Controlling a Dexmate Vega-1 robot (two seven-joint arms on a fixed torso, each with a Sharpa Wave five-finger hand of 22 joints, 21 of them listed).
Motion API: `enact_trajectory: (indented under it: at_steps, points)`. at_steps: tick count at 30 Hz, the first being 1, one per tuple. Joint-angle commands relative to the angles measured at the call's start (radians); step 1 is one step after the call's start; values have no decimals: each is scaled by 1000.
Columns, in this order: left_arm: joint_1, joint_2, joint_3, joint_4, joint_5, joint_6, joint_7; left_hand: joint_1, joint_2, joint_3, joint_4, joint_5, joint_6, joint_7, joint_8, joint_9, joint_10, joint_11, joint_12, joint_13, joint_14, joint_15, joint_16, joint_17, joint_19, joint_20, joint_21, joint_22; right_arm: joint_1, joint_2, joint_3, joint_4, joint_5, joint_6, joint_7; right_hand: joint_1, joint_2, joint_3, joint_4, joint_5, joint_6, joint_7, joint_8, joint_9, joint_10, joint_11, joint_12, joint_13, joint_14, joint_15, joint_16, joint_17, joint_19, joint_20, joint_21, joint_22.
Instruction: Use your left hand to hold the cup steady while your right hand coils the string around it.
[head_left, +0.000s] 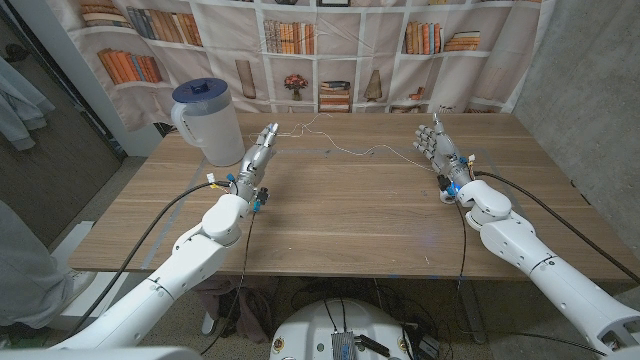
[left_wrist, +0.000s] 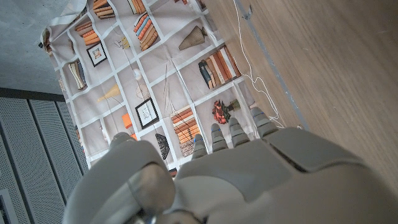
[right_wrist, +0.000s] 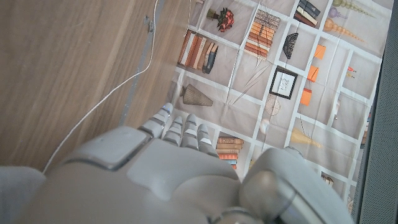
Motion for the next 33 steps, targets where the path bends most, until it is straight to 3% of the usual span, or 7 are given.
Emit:
enact_trajectory:
  at_steps: [1,10,16,17,20,22,33]
  points:
    - [33,23,-35,-47,1,0,2,16,13,5,-8,-13,8,1,4,6,16,-4,7,7,73,-27,27,8,13,5,2,2,-35,-13,8,-40,-8,-9,-38,15,2,1,-3,0,2,10,-1,4,3,8,2,3,-3,6,2,5,2,4,9,3]
    - [72,48,-55,-115,35,34,41,25,14,5,-12,-25,20,3,4,7,33,-1,10,8,61,-16,16,11,25,6,3,2,-28,-4,5,-37,-12,-6,-44,20,4,3,-6,-1,1,11,0,5,1,9,1,4,-3,6,2,5,2,5,9,3]
    - [117,40,-75,-113,66,-18,75,27,14,3,-13,-31,51,6,13,7,51,-5,14,9,60,-15,12,13,33,7,4,3,-28,5,4,-31,-8,-7,-49,22,4,4,-7,-2,2,12,0,5,3,8,2,4,-2,6,2,5,2,5,9,3]
    - [125,29,-76,-110,91,-30,104,28,14,2,-13,-32,58,7,15,7,59,-11,17,10,67,-15,14,13,36,6,5,3,-27,6,3,-29,-8,-6,-48,22,4,4,-7,-2,1,12,0,5,3,8,2,4,-2,6,2,5,2,5,9,3]
    - [147,-13,-83,-105,161,-63,196,49,15,1,-23,-40,171,3,45,8,174,-55,47,12,156,-62,37,14,113,-9,25,4,-27,11,2,-27,-10,-4,-54,22,5,5,-7,-3,2,12,1,5,3,9,2,4,-2,5,3,6,2,5,9,3]
    - [160,-18,-92,-109,165,-66,206,61,14,2,-29,-39,186,-1,46,7,198,-61,52,12,191,-77,46,14,134,-9,30,4,-25,16,0,-23,-8,-4,-54,22,6,5,-7,-3,2,12,1,5,4,9,3,4,-2,4,3,6,2,5,9,3]
    - [228,9,-135,-176,187,-1,215,77,13,3,-37,-38,163,-4,30,7,172,-62,34,11,181,-73,35,12,141,-5,28,5,1,24,-17,-11,-18,-9,-41,23,7,6,-7,-4,1,15,1,6,5,8,3,5,-1,3,3,7,3,5,10,4]
